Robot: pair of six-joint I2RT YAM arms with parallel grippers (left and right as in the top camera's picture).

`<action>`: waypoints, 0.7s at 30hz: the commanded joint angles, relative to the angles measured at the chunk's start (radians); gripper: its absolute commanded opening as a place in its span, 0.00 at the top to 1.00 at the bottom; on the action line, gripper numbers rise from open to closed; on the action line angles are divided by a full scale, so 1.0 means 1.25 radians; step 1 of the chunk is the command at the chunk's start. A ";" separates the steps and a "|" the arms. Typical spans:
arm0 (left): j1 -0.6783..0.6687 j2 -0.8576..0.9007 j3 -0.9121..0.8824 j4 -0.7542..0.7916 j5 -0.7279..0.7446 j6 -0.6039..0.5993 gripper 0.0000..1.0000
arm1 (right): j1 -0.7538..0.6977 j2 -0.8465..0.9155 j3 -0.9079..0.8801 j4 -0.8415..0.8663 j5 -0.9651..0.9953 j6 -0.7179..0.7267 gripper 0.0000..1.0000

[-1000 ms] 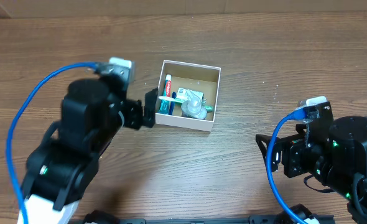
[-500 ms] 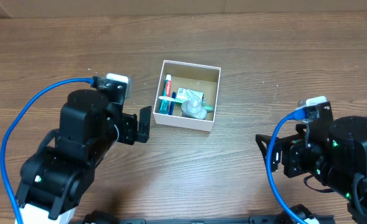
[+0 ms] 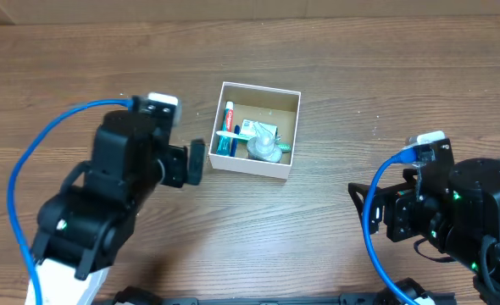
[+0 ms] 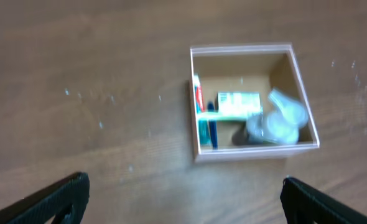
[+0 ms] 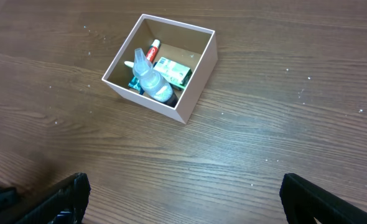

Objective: Pack container

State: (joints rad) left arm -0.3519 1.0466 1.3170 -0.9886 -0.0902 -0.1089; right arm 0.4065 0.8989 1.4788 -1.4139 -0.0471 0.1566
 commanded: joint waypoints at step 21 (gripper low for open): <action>0.334 -0.695 -0.696 0.422 0.163 0.051 0.00 | 0.002 -0.001 0.000 0.004 0.007 0.004 0.00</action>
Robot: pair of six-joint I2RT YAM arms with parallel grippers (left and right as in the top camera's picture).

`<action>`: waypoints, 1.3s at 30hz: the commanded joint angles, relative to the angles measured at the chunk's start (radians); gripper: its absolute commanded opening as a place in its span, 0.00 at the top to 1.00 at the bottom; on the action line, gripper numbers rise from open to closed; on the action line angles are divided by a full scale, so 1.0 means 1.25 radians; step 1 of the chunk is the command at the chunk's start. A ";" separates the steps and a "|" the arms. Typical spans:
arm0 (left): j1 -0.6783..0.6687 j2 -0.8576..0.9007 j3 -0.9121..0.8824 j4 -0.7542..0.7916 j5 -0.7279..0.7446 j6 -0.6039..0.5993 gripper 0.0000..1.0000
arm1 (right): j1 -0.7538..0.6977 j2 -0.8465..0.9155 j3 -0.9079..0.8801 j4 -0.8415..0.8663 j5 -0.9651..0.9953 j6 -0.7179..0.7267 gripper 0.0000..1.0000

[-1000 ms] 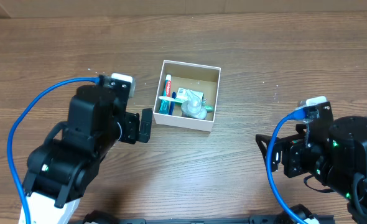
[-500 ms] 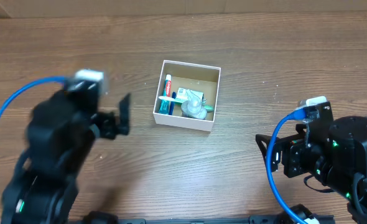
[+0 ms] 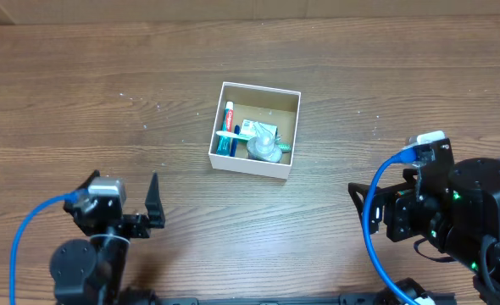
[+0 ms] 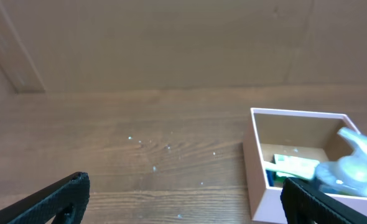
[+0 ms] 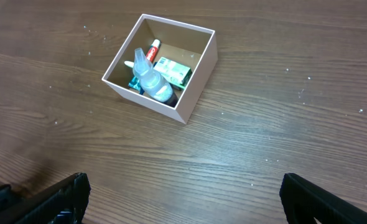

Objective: Pack container

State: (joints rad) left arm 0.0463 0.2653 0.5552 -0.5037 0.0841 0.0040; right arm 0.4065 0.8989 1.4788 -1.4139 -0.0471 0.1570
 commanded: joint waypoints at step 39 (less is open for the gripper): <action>0.031 -0.209 -0.359 0.120 0.026 -0.039 0.00 | 0.002 -0.001 0.000 0.004 0.007 0.003 0.00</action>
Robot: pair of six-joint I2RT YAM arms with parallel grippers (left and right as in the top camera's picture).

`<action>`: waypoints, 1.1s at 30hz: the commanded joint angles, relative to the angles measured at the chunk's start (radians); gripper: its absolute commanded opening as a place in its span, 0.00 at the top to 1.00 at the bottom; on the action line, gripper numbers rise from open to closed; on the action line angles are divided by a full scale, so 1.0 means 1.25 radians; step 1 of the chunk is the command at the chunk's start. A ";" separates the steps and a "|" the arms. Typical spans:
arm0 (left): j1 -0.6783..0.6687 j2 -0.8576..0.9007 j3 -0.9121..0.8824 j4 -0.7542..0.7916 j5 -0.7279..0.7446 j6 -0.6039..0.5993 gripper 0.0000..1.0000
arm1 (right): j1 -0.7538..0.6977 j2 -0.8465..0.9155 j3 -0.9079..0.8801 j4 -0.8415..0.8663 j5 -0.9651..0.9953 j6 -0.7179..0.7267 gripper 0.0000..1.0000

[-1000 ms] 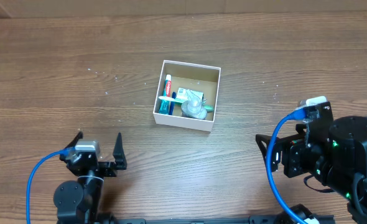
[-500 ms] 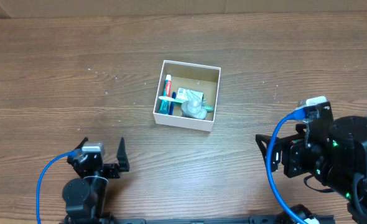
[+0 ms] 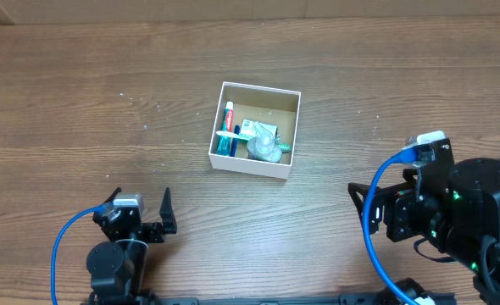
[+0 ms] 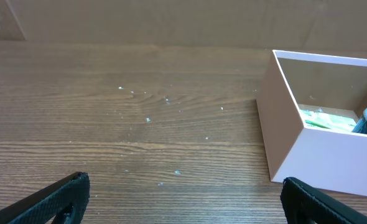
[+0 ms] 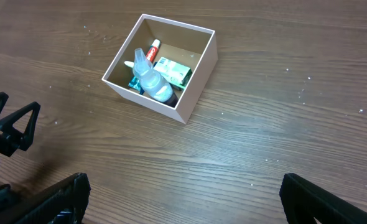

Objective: Pack container

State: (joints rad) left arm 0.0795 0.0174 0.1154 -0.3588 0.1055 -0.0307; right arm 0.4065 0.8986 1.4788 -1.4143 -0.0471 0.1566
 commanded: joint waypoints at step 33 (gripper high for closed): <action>0.005 -0.010 -0.007 0.004 0.009 -0.011 0.00 | 0.003 -0.384 -0.372 0.394 0.099 -0.005 0.00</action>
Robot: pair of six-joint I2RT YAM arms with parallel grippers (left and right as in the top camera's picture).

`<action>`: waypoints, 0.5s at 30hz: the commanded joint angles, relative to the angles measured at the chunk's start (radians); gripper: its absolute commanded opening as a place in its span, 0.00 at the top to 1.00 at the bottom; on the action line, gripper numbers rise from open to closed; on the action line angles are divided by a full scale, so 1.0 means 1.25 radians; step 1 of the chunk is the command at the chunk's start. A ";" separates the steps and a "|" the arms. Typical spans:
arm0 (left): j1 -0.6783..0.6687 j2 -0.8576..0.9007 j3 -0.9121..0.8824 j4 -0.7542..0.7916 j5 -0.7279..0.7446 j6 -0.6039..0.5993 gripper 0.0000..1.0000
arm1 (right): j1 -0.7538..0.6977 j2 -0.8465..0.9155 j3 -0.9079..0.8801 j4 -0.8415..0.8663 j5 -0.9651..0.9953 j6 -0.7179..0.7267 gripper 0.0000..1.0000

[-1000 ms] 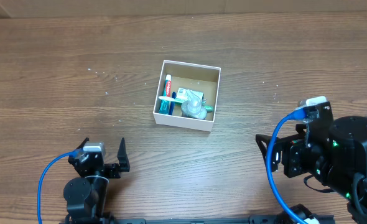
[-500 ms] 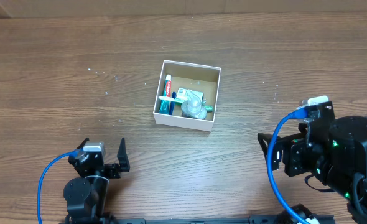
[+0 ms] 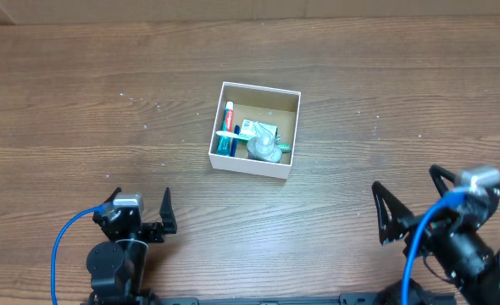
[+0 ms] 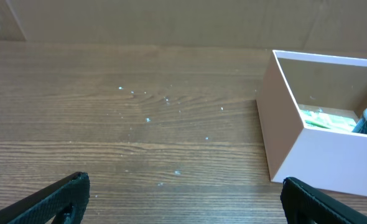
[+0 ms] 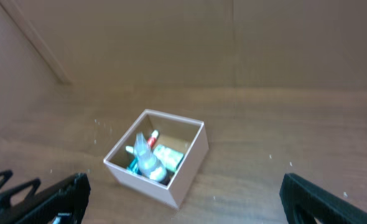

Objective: Pack container

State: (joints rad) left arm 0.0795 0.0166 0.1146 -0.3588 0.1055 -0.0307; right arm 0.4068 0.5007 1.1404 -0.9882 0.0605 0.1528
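A white open box (image 3: 255, 130) stands mid-table holding a red toothpaste tube (image 3: 228, 117), a blue-green toothbrush, a green packet (image 3: 261, 130) and a clear bottle (image 3: 266, 149). The left wrist view has the box (image 4: 320, 149) at right; in the right wrist view the box (image 5: 157, 157) lies ahead. My left gripper (image 3: 140, 218) sits low at the near left edge, open and empty. Close to the near right edge, my right gripper (image 3: 407, 203) is open and empty too.
The wooden table (image 3: 80, 102) stretches around the box. Blue cables (image 3: 63, 246) loop from both arms at the near edge. A cardboard wall (image 5: 233, 37) stands behind the table.
My right arm has dropped back and lower toward the near right edge; its camera now looks across the table at the box. The left arm and the box have not moved.
My left gripper stood open just left of the packed box. It then was back near the front left edge, and later lower still. The right arm kept still until now, when it sits low at the near right. The box's contents stayed the same.
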 commanded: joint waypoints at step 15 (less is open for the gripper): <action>0.005 -0.010 -0.007 0.004 0.009 -0.011 0.00 | 0.002 -0.361 -0.589 0.410 -0.059 0.023 0.00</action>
State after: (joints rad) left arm 0.0795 0.0166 0.1146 -0.3588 0.1055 -0.0307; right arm 0.4068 0.1047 0.4862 -0.5335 0.0223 0.1566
